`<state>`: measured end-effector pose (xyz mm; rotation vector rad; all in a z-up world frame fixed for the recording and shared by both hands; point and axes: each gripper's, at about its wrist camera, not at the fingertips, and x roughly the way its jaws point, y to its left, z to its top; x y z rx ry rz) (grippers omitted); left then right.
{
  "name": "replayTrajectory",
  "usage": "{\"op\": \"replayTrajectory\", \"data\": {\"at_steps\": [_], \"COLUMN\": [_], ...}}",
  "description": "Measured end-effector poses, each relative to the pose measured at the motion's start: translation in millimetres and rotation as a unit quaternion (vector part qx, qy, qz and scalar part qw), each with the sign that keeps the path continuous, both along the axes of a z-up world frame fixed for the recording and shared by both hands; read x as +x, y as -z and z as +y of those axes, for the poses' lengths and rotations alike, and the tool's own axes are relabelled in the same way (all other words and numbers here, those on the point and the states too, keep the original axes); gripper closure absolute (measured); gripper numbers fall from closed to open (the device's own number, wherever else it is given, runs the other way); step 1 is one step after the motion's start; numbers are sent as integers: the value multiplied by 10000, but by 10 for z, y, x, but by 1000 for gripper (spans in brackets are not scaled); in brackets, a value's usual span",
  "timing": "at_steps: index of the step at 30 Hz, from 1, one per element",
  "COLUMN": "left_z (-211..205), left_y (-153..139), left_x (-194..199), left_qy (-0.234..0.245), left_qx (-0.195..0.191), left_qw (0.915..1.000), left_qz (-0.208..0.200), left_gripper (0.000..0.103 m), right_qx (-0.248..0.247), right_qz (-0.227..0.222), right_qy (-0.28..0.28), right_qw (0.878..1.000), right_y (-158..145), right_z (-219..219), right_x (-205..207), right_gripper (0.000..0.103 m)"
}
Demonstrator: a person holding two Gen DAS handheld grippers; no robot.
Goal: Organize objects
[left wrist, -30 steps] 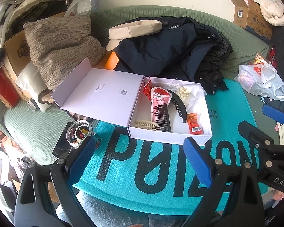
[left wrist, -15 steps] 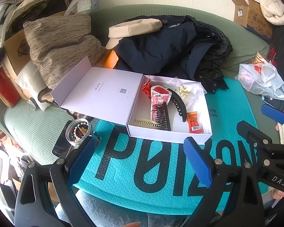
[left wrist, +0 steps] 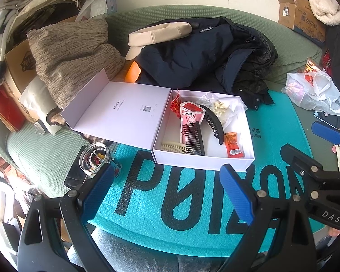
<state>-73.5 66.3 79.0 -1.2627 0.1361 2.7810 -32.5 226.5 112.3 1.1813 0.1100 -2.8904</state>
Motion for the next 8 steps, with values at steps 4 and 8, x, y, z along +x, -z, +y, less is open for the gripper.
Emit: {"op": "replayTrajectory", "data": {"at_steps": [4,8], "left_z": [1,13], "left_y": [13,27], "left_x": [-13,-1], "left_qy": [-10,-4], "left_qx": [8,51], "left_qw": [10000,10000], "left_qz": [-28,-47], "left_gripper": [9,9], "right_qx": [-21,-26], "right_qz": [-24,-58], "right_qy": [12,46], "right_qw": [10000,10000], "right_y": [14,41], "right_z": [20,48], "right_x": [-6,-10], "right_gripper": [19,19]}}
